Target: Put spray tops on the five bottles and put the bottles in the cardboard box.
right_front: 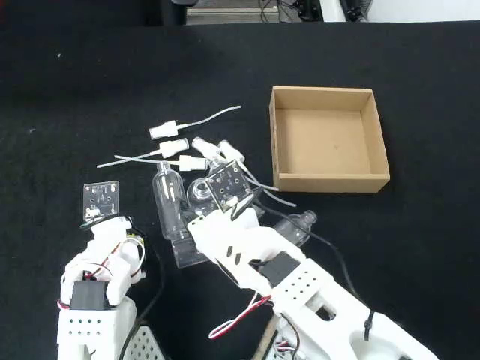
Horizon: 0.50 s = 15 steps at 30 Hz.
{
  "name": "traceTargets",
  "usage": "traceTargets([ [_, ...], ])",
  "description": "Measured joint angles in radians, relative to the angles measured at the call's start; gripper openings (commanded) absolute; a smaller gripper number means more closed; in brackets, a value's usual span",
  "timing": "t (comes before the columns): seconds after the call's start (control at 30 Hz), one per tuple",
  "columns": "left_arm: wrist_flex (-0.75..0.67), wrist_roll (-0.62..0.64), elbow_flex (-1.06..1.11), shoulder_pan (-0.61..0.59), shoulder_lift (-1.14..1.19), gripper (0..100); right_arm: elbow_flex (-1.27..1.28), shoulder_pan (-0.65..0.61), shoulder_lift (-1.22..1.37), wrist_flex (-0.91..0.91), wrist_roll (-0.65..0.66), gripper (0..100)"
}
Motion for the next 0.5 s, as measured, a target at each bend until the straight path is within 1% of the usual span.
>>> traceTargets([
  [0.2, 0.000, 0.000, 0.000, 0.000, 0.000, 3, -0.060, 0.000, 0.121, 0.000, 0.000, 38.4],
  [0.37, 0.000, 0.000, 0.000, 0.000, 0.000, 3, -0.074, 0.000, 0.137, -0.003, 0.000, 38.3],
  [0.43, 0.000, 0.000, 0.000, 0.000, 0.000, 3, -0.075, 0.000, 0.137, -0.003, 0.000, 33.8],
  [0.5, 0.000, 0.000, 0.000, 0.000, 0.000, 3, -0.075, 0.000, 0.137, -0.003, 0.000, 22.4],
])
